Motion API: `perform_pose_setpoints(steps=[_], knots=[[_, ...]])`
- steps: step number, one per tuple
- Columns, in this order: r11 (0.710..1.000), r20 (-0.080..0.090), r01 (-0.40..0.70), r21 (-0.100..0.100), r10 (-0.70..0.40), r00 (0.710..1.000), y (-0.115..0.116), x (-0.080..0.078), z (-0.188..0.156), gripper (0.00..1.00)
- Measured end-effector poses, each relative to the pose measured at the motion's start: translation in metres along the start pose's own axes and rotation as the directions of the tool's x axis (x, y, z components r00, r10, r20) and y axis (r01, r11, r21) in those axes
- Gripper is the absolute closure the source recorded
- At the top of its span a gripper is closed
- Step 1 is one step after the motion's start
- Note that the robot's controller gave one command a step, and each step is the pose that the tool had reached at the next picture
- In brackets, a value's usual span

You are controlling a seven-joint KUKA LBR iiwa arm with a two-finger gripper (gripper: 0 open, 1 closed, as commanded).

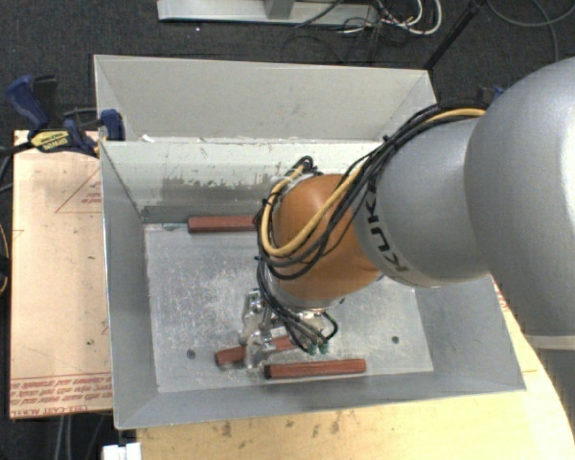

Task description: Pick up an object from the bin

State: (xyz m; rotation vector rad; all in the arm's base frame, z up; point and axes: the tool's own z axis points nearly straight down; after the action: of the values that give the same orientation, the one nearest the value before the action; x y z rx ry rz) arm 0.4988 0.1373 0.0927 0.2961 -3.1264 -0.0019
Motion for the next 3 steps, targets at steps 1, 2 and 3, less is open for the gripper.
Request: perform_pose_setpoints(steps=[1,2,3], knots=[[1.000,0.000,0.000,0.000,0.000,1.000,0.000,0.000,0.000,1.00],[1.000,-0.001,-0.011,0.000,0.011,1.000,0.004,0.007,-0.029,1.00],[1.000,0.001,-0.030,0.000,0.030,1.000,0.005,0.013,-0.058,1.00]])
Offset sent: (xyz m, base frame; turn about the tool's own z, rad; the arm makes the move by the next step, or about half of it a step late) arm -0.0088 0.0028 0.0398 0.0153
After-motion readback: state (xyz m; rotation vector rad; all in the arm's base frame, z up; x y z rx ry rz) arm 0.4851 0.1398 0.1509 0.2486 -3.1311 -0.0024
